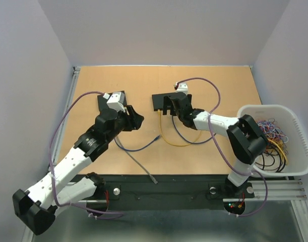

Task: Insert the plug into the switch port

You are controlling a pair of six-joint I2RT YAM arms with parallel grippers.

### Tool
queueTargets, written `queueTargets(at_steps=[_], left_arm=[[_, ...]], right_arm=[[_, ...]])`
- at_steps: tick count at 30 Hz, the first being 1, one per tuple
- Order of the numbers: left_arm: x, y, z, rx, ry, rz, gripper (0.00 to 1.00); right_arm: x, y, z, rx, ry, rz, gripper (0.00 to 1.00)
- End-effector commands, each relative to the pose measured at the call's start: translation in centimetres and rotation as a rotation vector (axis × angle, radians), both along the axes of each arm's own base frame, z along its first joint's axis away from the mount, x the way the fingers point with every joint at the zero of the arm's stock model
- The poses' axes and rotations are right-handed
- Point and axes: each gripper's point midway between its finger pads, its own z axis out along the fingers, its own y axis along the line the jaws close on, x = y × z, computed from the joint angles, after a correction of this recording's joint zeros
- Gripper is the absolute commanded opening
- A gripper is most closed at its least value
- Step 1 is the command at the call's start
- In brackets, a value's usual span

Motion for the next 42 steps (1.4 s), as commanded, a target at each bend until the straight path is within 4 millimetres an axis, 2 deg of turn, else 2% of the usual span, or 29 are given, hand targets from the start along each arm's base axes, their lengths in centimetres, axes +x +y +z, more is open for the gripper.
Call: queueTargets(at_steps=[1,2,3,4,6,8,11,12,13,14,16,17,18,19,20,27,29,33,34,36,37,39,40,42], left_arm=[[-0.8,2.8,4.2,0.007,-0.085,0.084,0.62],[-1.1,3.4,4.4,0.027,-0.086,0.096,0.62],[-1.0,4.4,4.7,0.058,-0.11,0.125,0.62],[-1.3,5.1,5.5,0.058,-0.136,0.145,0.62],[-1.2,6.9,5.5,0.109,-0.156,0.21,0.62],[-1.4,8.1,5.2,0.126,-0.166,0.26,0.62],[-1.7,8.1,5.2,0.096,-0.181,0.257,0.63],[-1.8,8.0,5.3,0.09,-0.188,0.248,0.63],[-1.7,8.1,5.2,0.092,-0.188,0.254,0.63],[-1.6,8.5,5.0,0.104,-0.183,0.275,0.63],[-1.3,9.0,4.4,0.12,-0.163,0.312,0.63],[-1.2,9.4,4.0,0.135,-0.152,0.334,0.63],[-1.1,9.4,3.8,0.142,-0.143,0.336,0.63],[-0.9,9.1,3.4,0.154,-0.131,0.33,0.63],[-0.8,9.0,3.1,0.164,-0.122,0.322,0.63],[-0.4,8.3,2.4,0.19,-0.102,0.295,0.63],[-0.4,8.0,2.2,0.189,-0.104,0.278,0.63],[-0.4,7.9,2.2,0.192,-0.108,0.272,0.63],[-0.5,8.0,2.3,0.191,-0.112,0.27,0.63],[-0.5,8.1,2.6,0.186,-0.123,0.274,0.63],[-0.5,8.2,2.6,0.184,-0.125,0.28,0.63],[-0.6,8.5,2.7,0.183,-0.129,0.292,0.63],[-0.6,8.6,2.7,0.186,-0.132,0.296,0.63],[-0.6,8.6,2.5,0.188,-0.134,0.298,0.63]], right_arm=[[-1.7,-0.2,6.2,0.1,-0.081,0.048,1.0],[-2.4,-0.1,6.7,0.117,-0.083,0.067,1.0],[-3.4,-0.4,8.3,0.15,-0.104,0.086,1.0],[-4.6,0.1,8.3,0.174,-0.084,0.144,1.0],[-7.0,0.1,9.5,0.225,-0.081,0.216,1.0],[-9.6,1.1,10.3,0.294,-0.053,0.325,1.0],[-14.2,1.1,10.4,0.387,0.007,0.437,1.0],[-16.0,1.3,9.5,0.423,0.062,0.479,1.0],[-17.3,1.1,11.0,0.463,0.034,0.512,1.0],[-18.0,0.9,11.3,0.485,0.033,0.524,1.0],[-19.8,0.2,10.5,0.509,0.095,0.52,1.0],[-20.5,-0.2,11.6,0.527,0.073,0.525,1.0],[-21.1,-0.8,10.9,0.518,0.106,0.509,1.0],[-21.3,-1.3,10.9,0.511,0.11,0.483,1.0],[-21.5,-1.8,11.9,0.515,0.086,0.473,1.0],[-22.3,-6.2,11.7,0.44,0.078,0.303,1.0],[-22.2,-6.7,11.7,0.442,0.065,0.276,1.0],[-22.7,-6.8,14.5,0.479,0.062,0.271,1.0],[-22.8,-7.2,16.1,0.457,0.029,0.286,1.0],[-22.7,-8.2,16.9,0.407,0.002,0.267,1.0],[-22.2,-9.9,16.9,0.349,-0.017,0.196,1.0],[-21.7,-11.2,16.2,0.316,-0.014,0.115,1.0],[-21.7,-11.4,15.9,0.314,-0.01,0.103,1.0],[-22.1,-10.2,15.8,0.32,0.021,0.173,1.0]])
